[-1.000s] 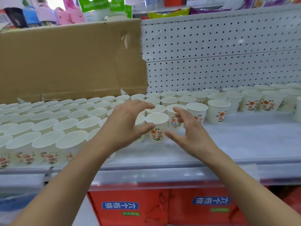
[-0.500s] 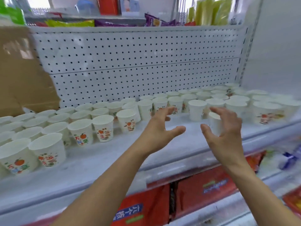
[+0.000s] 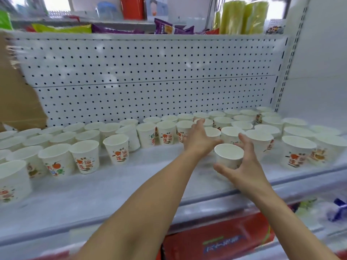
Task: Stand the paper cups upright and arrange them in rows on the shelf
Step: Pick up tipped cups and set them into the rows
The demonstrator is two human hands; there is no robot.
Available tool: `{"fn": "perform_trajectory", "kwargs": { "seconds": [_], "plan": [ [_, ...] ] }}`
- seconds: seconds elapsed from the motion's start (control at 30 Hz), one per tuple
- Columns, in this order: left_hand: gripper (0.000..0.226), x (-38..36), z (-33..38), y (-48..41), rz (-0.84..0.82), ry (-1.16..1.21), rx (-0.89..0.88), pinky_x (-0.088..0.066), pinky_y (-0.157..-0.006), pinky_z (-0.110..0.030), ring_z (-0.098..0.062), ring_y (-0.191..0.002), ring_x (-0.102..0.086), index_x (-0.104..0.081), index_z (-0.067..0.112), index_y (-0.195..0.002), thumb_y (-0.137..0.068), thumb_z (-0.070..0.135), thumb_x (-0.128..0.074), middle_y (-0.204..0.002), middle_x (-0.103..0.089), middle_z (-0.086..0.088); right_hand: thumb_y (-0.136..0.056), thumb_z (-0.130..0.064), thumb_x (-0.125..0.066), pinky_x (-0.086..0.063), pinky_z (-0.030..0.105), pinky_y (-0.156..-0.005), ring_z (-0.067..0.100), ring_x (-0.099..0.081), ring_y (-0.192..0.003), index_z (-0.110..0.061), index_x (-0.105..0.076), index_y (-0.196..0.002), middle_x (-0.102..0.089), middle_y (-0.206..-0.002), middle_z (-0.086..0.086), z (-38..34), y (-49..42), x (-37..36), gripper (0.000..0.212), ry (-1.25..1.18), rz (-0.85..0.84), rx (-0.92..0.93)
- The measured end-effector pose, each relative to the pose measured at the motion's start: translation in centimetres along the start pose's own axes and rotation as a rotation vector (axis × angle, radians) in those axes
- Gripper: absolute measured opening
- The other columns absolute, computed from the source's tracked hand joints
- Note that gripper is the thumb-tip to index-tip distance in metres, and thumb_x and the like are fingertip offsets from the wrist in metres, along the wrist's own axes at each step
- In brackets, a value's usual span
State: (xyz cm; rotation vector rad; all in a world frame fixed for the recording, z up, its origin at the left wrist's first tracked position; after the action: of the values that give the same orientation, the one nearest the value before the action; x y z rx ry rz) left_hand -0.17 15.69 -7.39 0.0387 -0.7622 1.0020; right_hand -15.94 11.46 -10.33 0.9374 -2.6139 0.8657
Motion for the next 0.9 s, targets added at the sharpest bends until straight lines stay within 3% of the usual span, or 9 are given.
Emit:
{"fn": "perform_trajectory", "kwargs": {
  "seconds": [0.13, 0.27, 0.47, 0.57, 0.67, 0.8, 0.9],
  "plan": [
    [0.075, 0.5, -0.2, 0.3, 0.020, -0.050, -0.004, -0.038, -0.104, -0.040, -0.016, -0.127, -0.046, -0.046, 0.027, -0.134, -0.069, 0.049, -0.076, -0.137, -0.050, 0.006, -0.073, -0.020, -0.079, -0.035, 0.027, -0.100, 0.012, -0.039, -0.128, -0.026, -0.028, -0.143, -0.038, -0.141, -0.011, -0.3, -0.2, 0.1, 0.087, 0.046, 0.021, 0.051],
    [0.072, 3.4, -0.4, 2.7, 0.029, -0.118, -0.036, -0.039, -0.103, -0.040, -0.018, -0.125, -0.048, -0.051, 0.024, -0.132, -0.071, 0.056, -0.073, -0.133, -0.054, 0.004, -0.070, -0.023, -0.082, -0.029, 0.020, -0.095, 0.010, -0.041, -0.126, -0.023, -0.038, -0.140, -0.045, -0.138, -0.004, -1.0, 0.3, -0.2, 0.083, 0.070, 0.041, 0.036],
    [0.066, 11.3, -3.1, 9.5, 0.025, 0.057, -0.025, -0.046, -0.099, -0.036, -0.008, -0.111, -0.054, -0.060, 0.026, -0.125, -0.066, 0.052, -0.076, -0.119, -0.060, 0.013, -0.063, -0.046, -0.083, -0.039, 0.024, -0.081, 0.012, -0.052, -0.109, -0.029, -0.053, -0.128, -0.057, -0.123, -0.002, -4.2, 2.2, -2.7, 0.073, 0.049, -0.026, 0.026],
    [0.072, 15.6, -4.9, 13.7, 0.041, 0.119, 0.003, -0.046, -0.101, -0.034, -0.004, -0.115, -0.053, -0.059, 0.026, -0.127, -0.063, 0.056, -0.076, -0.126, -0.058, 0.014, -0.059, -0.057, -0.079, -0.042, 0.015, -0.071, 0.009, -0.056, -0.100, -0.028, -0.055, -0.128, -0.060, -0.118, -0.005, -7.1, 3.5, -5.5, 0.078, -0.013, -0.084, 0.037],
    [0.073, 19.8, -7.2, 16.5, 0.100, 0.018, 0.007, -0.044, -0.102, -0.033, -0.004, -0.118, -0.050, -0.057, 0.029, -0.129, -0.065, 0.058, -0.076, -0.129, -0.055, 0.012, -0.057, -0.064, -0.076, -0.041, 0.016, -0.075, 0.010, -0.053, -0.106, -0.028, -0.055, -0.128, -0.058, -0.123, -0.006, -10.2, 4.6, -9.3, 0.083, -0.034, -0.152, 0.079],
    [0.066, 25.7, -9.7, 18.6, 0.209, -0.202, -0.027, -0.042, -0.099, -0.031, -0.006, -0.114, -0.050, -0.057, 0.028, -0.128, -0.070, 0.050, -0.077, -0.122, -0.056, 0.012, -0.065, -0.053, -0.079, -0.037, 0.014, -0.078, 0.007, -0.048, -0.106, -0.034, -0.048, -0.133, -0.052, -0.128, -0.004, -13.3, 5.7, -14.4, 0.077, -0.031, -0.249, 0.115],
    [0.067, 29.6, -11.7, 19.2, 0.216, -0.365, -0.015, -0.039, -0.101, -0.033, -0.009, -0.116, -0.050, -0.056, 0.028, -0.129, -0.070, 0.050, -0.077, -0.125, -0.056, 0.011, -0.067, -0.048, -0.080, -0.037, 0.021, -0.087, 0.010, -0.047, -0.107, -0.034, -0.043, -0.136, -0.050, -0.129, 0.001, -15.5, 6.2, -17.4, 0.079, 0.028, -0.319, 0.137]
  ]
}}
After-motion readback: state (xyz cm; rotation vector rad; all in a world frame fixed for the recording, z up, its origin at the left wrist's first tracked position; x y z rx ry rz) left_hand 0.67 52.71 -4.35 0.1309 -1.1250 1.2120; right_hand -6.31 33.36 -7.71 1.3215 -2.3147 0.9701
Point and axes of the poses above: each hand's wrist, its own y-axis away from the middle knuckle, its own x-axis out of the back of the hand, z = x × y, the point moved 3 cm from there along -y, towards the middle knuckle
